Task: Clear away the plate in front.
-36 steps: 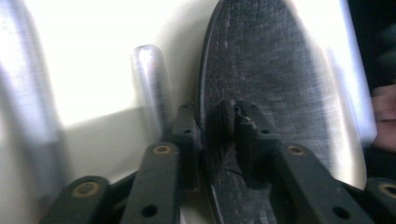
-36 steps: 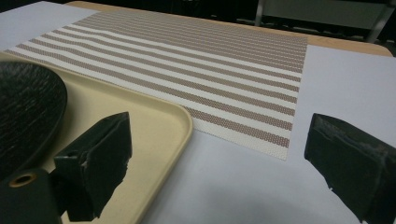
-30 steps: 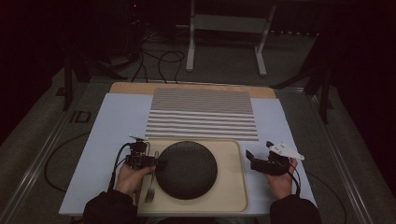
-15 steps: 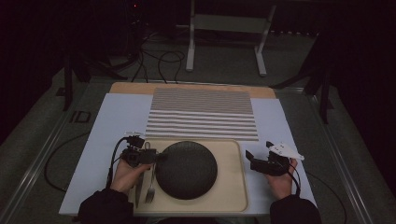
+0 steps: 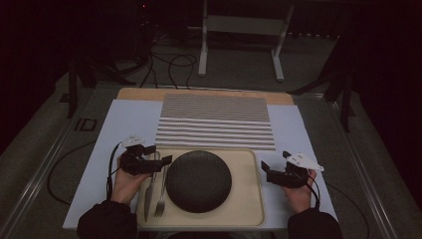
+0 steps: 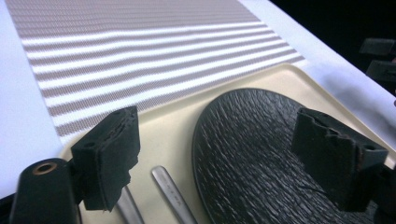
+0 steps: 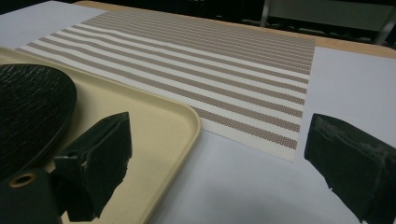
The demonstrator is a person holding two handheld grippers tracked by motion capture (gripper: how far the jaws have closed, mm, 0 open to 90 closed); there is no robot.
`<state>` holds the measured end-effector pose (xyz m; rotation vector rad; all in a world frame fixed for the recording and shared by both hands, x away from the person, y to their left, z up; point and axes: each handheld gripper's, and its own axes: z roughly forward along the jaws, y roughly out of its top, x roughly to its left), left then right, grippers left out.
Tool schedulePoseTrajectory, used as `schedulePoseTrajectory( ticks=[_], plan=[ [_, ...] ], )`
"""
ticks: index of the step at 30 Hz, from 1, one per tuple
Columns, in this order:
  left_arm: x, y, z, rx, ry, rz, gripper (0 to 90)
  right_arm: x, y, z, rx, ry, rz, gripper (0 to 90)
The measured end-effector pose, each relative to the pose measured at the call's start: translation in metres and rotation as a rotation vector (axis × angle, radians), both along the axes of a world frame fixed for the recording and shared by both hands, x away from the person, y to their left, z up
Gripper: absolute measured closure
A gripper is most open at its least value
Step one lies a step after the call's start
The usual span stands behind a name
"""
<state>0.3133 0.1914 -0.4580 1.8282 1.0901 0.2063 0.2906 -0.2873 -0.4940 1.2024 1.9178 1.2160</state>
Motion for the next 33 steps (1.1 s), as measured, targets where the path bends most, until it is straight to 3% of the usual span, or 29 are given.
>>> schedulePoseTrajectory(
  ticks=[8,12,17,21,24,28,33],
  plan=[
    [-0.007,0.011,0.008,0.062,-0.103,0.038,7.5,-0.004,0.003,0.003,0.009,-0.005,0.026,7.5],
    [-0.011,0.020,0.010,0.064,-0.139,0.055,0.0,-0.008,0.004,0.004,0.013,-0.008,0.040,7.5],
    [-0.018,0.036,0.010,0.063,-0.195,0.088,0.0,-0.014,0.004,0.005,0.019,-0.022,0.054,7.8],
    [-0.028,0.048,0.007,0.068,-0.272,0.122,0.0,-0.018,0.003,0.005,0.026,-0.033,0.059,7.9],
    [-0.036,0.054,0.004,0.095,-0.313,0.137,0.0,-0.019,0.003,0.005,0.032,-0.034,0.064,7.8],
    [-0.043,0.063,0.000,0.086,-0.338,0.156,0.0,-0.023,0.004,0.004,0.035,-0.044,0.075,7.8],
    [-0.047,0.071,-0.008,0.105,-0.347,0.189,0.0,-0.027,0.003,0.004,0.042,-0.059,0.079,7.8]
  ],
)
